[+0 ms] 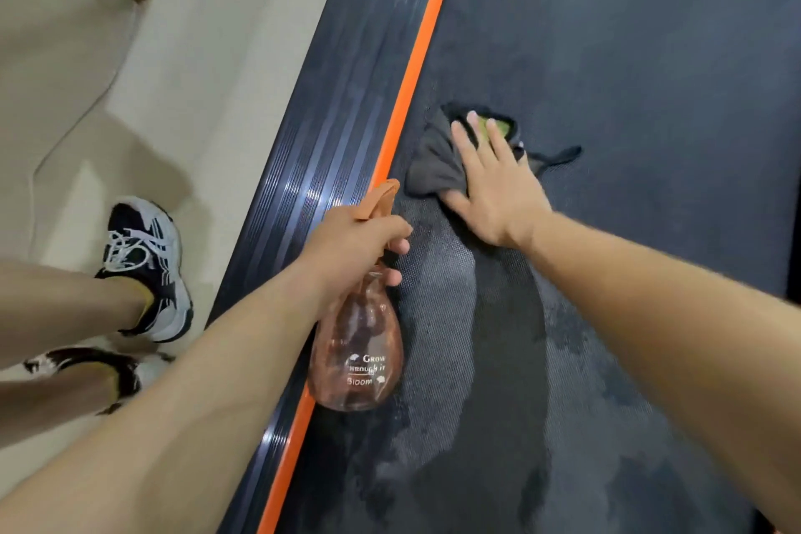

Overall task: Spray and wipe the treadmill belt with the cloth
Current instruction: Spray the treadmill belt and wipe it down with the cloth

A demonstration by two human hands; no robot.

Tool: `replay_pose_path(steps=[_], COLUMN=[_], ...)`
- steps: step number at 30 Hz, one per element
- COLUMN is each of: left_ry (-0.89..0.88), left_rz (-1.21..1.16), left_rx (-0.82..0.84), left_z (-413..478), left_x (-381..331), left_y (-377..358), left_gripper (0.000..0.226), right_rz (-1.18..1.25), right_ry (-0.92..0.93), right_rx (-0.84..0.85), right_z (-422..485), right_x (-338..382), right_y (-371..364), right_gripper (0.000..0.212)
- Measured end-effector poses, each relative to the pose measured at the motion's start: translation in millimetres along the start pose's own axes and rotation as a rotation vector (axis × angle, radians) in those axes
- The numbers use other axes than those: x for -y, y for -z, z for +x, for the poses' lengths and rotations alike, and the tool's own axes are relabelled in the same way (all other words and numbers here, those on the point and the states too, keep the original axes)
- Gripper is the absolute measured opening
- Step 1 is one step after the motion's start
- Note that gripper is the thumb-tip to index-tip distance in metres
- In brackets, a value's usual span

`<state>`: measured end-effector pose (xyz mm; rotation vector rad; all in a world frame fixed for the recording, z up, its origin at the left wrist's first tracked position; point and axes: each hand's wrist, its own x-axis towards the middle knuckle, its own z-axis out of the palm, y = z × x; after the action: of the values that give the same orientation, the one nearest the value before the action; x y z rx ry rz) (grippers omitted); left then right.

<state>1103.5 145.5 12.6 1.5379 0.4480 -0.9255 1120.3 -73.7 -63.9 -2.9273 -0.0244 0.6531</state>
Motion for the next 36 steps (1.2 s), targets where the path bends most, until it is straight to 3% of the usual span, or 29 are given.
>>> replay_pose_path(steps=[3,8,10,15,18,22,26,28,31,36], left_ry=[0.015,0.071,0.09,0.094,0.107,0.086,0.066,0.044,0.037,0.096], left_rz=[0.015,0.018,0.053,0.148,0.128,0.106,0.119,0.061,0.034,0.141], left_rx=[-0.011,-0.008,0.014,0.033,-0.012,-0.113,-0.184,-0.17,-0.106,-0.122], left_z=[-8,-25,-35,-48,-46,-44,-47,-48,-46,-40], left_x=[8,33,47,69,75,76,72,68,65,53], left_y=[-7,-20,-26,-42,-45,-51,-50,-46,-35,-30], left_gripper=[0.016,0.024,0.024,0.011,0.005,0.015,0.014,0.002,0.032,0.014], right_rz=[-0.059,-0.16,-0.11,0.074,0.065,0.038,0.041,0.055,0.073,0.082], right_ry=[0.134,0.353,0.264,-0.172,-0.176,-0.127,-0.162,-0.182,-0.202,-0.19], right_rx=[-0.006,-0.008,0.003,-0.011,0.018,0.043,0.037,0.029,0.022,0.031], right_z=[-91,-170,-176,-235,-275,-302,-302,-301,-303,-293], right_x=[12,1,3,31,44,48,55,59,60,59], right_y=[-49,-96,-91,-115,-133,-144,-143,-142,-143,-138], right_gripper=[0.088,0.094,0.092,0.09,0.091,0.09,0.103,0.106,0.106,0.091])
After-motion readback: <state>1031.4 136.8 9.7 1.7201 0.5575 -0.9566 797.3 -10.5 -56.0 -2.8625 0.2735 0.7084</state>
